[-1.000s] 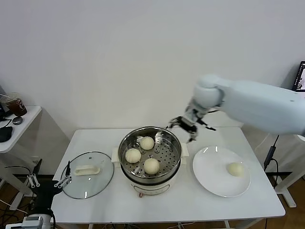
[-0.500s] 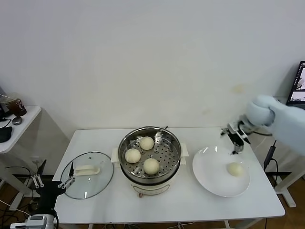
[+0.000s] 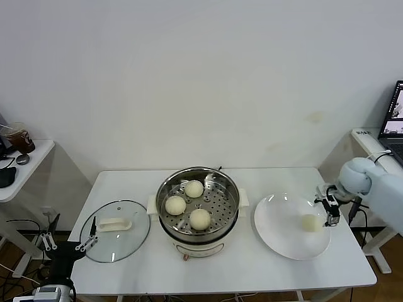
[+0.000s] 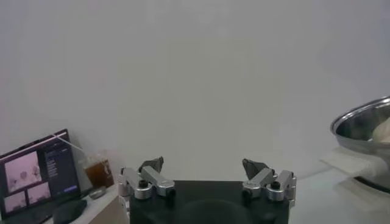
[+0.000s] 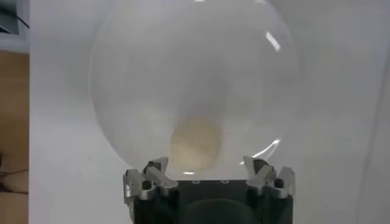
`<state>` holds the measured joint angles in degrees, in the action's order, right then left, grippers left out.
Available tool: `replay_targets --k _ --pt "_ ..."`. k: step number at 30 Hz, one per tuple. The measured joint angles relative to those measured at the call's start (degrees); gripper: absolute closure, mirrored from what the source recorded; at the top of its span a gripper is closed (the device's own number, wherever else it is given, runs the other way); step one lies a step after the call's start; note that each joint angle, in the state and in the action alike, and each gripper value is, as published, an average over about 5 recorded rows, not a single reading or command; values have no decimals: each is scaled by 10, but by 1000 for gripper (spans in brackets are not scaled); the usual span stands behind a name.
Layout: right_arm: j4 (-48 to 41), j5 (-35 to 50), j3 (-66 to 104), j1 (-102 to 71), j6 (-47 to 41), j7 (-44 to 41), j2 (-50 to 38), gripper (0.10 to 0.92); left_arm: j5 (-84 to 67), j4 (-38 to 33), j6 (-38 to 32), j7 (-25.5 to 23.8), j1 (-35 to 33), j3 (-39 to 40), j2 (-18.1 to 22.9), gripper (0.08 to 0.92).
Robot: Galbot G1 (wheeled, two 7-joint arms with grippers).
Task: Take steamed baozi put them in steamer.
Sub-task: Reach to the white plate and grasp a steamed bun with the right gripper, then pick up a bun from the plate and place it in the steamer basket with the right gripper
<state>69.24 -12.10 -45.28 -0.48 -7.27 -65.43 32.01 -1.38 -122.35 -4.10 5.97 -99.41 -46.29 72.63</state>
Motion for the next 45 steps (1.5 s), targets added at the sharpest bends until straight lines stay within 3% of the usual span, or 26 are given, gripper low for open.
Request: replay_targets --k 15,24,32,45 --pt "-60 -30 62 -63 -7 16 50 339 1 1 0 0 -1 -2 3 177" --pt "-63 -37 69 -73 -22 22 61 443 1 0 0 1 -2 -4 4 177" --pt "-53 -32 62 -69 -31 22 54 601 0 -1 -1 1 -3 -5 4 177" --pt "28 62 -38 68 -74 12 17 621 -1 -3 0 1 6 0 2 177"
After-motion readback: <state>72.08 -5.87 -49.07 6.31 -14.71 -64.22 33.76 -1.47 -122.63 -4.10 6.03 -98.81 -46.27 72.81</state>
